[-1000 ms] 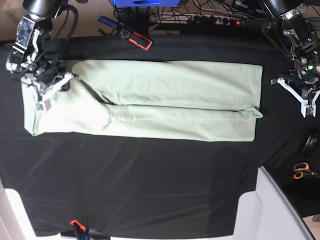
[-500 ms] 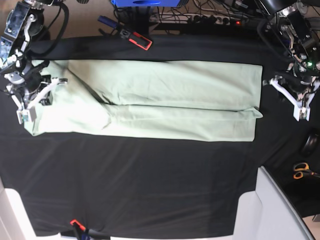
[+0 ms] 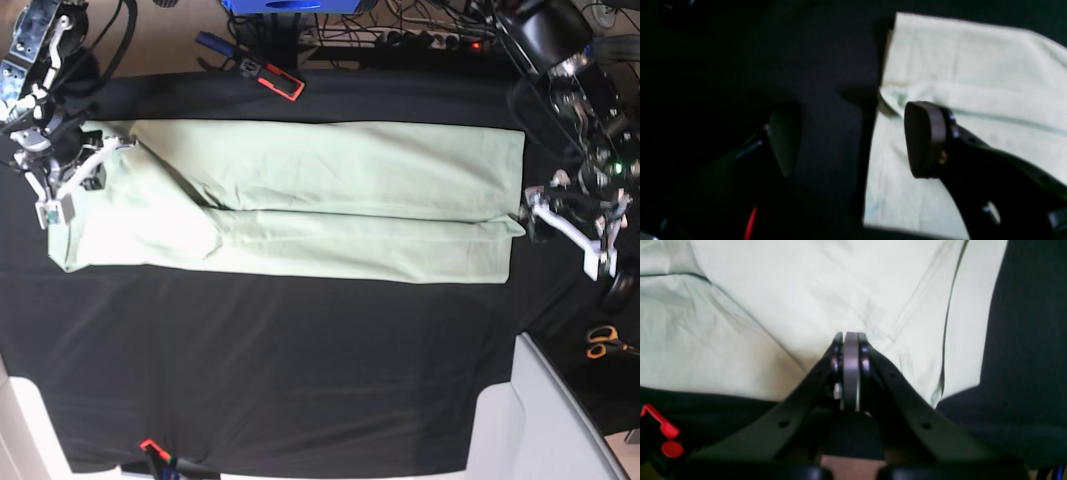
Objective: Fold the T-shirt properly
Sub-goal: 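Move the left gripper to the strip's collar end and lower it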
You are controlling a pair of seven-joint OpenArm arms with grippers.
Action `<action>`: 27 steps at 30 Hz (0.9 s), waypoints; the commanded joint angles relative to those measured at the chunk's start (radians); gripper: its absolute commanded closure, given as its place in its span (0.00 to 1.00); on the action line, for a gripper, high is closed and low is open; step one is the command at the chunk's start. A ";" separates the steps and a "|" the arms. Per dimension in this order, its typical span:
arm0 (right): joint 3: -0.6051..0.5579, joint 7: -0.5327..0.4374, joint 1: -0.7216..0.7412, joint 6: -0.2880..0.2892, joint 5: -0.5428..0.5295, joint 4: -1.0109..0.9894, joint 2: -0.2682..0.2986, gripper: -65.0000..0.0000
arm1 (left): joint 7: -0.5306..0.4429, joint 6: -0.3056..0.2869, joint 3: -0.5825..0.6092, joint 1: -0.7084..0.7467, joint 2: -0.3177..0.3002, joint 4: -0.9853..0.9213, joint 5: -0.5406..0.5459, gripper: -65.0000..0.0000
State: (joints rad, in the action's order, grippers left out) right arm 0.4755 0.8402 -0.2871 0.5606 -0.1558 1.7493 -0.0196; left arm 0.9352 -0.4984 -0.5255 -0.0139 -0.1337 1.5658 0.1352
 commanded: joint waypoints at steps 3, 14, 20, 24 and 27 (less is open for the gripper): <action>0.002 -0.017 -0.007 0.002 -0.009 0.018 0.007 0.99 | -0.035 -0.006 0.149 -0.071 -0.088 -0.003 -0.145 0.34; 0.012 -0.020 -0.034 0.002 -0.009 0.019 0.007 1.00 | -0.129 -0.200 0.548 -0.004 -0.306 -0.008 -0.507 0.65; 0.006 -0.017 -0.036 0.002 -0.012 0.018 -0.003 1.00 | -0.130 -0.200 0.551 -0.016 -0.320 -0.006 -0.535 0.55; 0.006 -0.017 -0.034 0.002 -0.012 0.019 -0.021 1.00 | -0.129 -0.200 0.592 -0.044 -0.318 -0.015 -0.535 0.33; 0.006 -0.017 -0.034 0.002 -0.012 0.019 -0.024 1.00 | -0.129 -0.200 0.655 -0.070 -0.320 -0.064 -0.541 0.27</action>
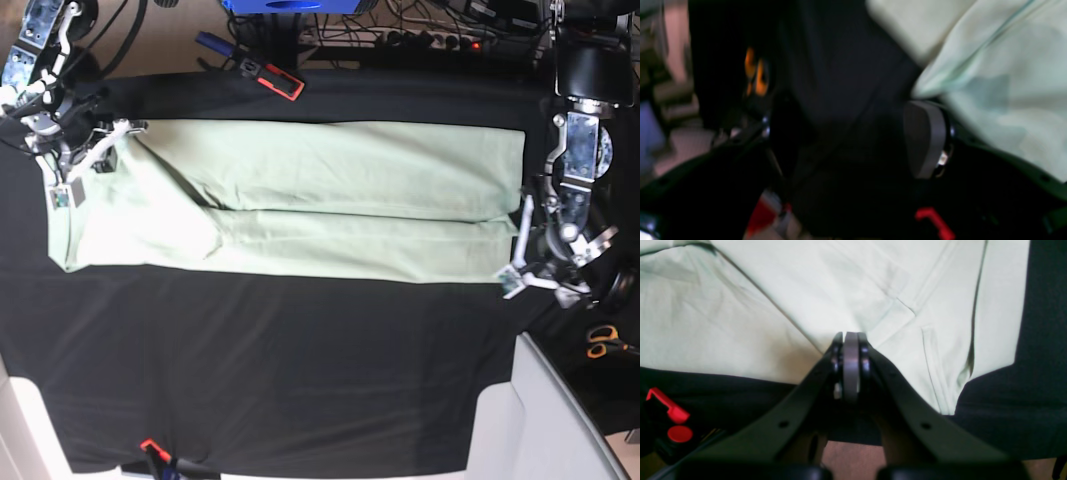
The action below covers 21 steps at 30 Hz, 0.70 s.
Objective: Fold the T-shirt properly
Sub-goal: 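Move the left gripper to the strip's collar end and lower it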
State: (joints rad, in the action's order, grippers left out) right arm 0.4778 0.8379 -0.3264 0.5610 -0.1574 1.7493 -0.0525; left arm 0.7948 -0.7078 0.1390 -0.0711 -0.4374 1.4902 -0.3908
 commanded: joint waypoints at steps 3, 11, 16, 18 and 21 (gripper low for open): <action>0.003 -0.015 0.005 0.001 -0.011 0.019 0.009 1.00 | 0.011 0.010 0.060 -0.062 -0.016 -0.075 -0.009 0.27; 0.009 -0.015 0.003 0.001 -0.011 0.018 0.009 1.00 | 0.011 0.010 0.141 -0.091 -0.008 -0.165 -0.006 0.27; 0.009 -0.015 0.003 0.001 -0.011 0.018 0.009 1.00 | 0.011 0.010 0.143 -0.114 0.007 -0.234 -0.006 0.28; 0.011 -0.015 0.003 0.001 -0.011 0.018 0.009 1.00 | 0.011 0.010 0.143 -0.121 0.010 -0.264 -0.006 0.28; 0.011 -0.015 0.005 0.001 -0.011 0.018 0.009 1.00 | 0.010 0.010 0.143 -0.132 0.015 -0.280 -0.006 0.34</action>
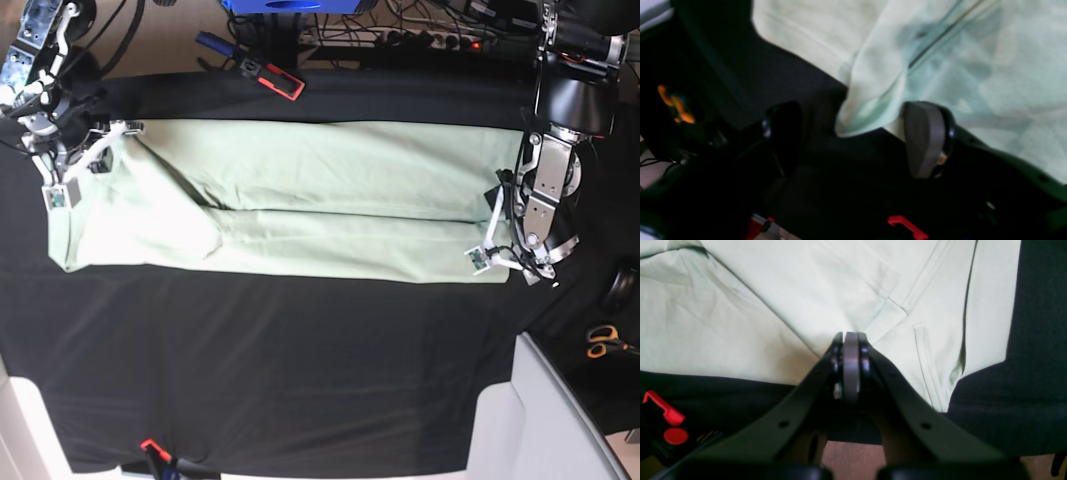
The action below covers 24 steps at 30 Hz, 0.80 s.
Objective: Fold the T-shirt properly
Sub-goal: 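Move the left gripper to the strip's collar end and lower it, then pinch the collar end with the left gripper and straighten it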
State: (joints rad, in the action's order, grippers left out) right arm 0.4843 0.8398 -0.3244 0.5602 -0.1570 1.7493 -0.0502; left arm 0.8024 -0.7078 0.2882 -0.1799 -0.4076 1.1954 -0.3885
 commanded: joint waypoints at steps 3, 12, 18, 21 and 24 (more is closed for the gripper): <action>0.004 -0.017 0.005 0.002 -0.011 0.018 0.006 1.00 | 0.002 0.010 -0.007 -0.027 0.005 0.013 -0.008 0.53; 0.004 -0.017 0.003 0.002 -0.011 0.018 0.006 1.00 | 0.002 0.010 -0.007 -0.077 0.054 -0.053 -0.008 0.65; 0.004 -0.017 0.001 0.002 -0.011 0.018 0.006 1.00 | 0.016 0.010 -0.007 -0.089 0.059 -0.059 -0.008 0.61; 0.004 -0.017 0.001 0.002 -0.011 0.018 0.006 1.00 | 0.035 0.010 -0.007 -0.102 0.054 -0.055 -0.008 0.45; 0.004 -0.017 0.001 0.002 -0.011 0.018 0.006 1.00 | 0.035 0.010 -0.007 -0.115 0.052 -0.073 -0.008 0.35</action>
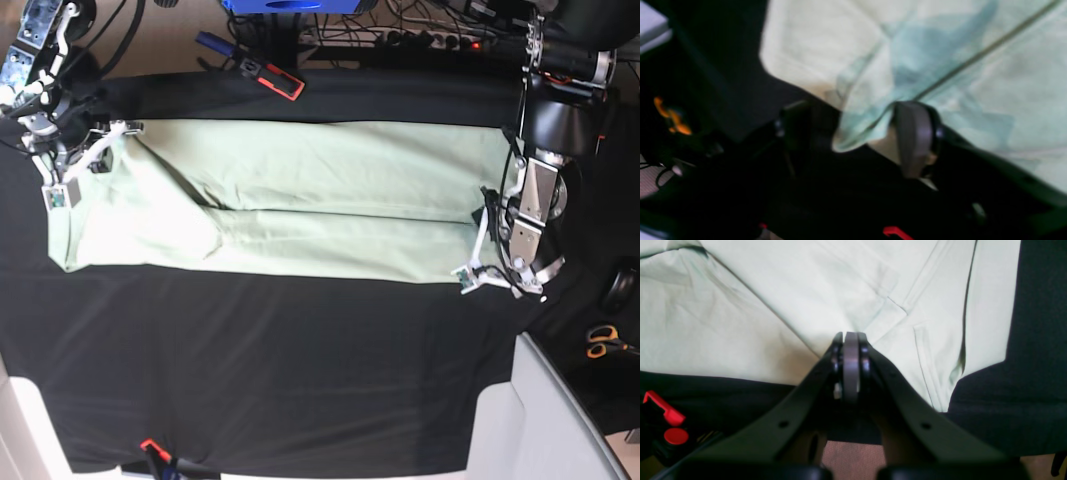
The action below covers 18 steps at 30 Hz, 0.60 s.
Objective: Fold the T-shirt properly
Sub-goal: 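Pinch the collar end with the left gripper and straighten it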
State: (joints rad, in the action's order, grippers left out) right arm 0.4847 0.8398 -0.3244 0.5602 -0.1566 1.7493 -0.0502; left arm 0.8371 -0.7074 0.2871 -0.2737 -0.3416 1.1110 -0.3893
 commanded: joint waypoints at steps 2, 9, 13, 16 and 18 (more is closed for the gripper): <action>0.004 -0.017 0.003 0.002 -0.011 0.018 0.006 1.00 | 0.000 0.009 -0.006 -0.023 -0.012 0.005 -0.007 0.33; 0.004 -0.017 0.008 0.001 -0.011 0.018 0.006 1.00 | 0.000 0.009 -0.004 -0.022 -0.006 0.005 -0.007 0.43; 0.004 -0.017 0.008 0.001 -0.011 0.018 0.006 1.00 | 0.000 0.009 -0.004 -0.019 -0.006 -0.004 -0.007 0.68; 0.004 -0.017 0.009 0.001 -0.011 0.018 0.006 1.00 | -0.002 0.009 -0.004 -0.023 -0.006 -0.049 -0.007 0.82; 0.004 -0.017 0.009 0.001 -0.011 0.018 0.006 1.00 | -0.003 0.009 -0.004 -0.023 -0.006 -0.062 -0.007 0.84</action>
State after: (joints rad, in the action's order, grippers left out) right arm 0.4847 0.8398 -0.3214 0.5602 -0.1566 1.7493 -0.0502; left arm 0.8360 -0.7071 0.2871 -0.2737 -0.3374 1.0340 -0.3885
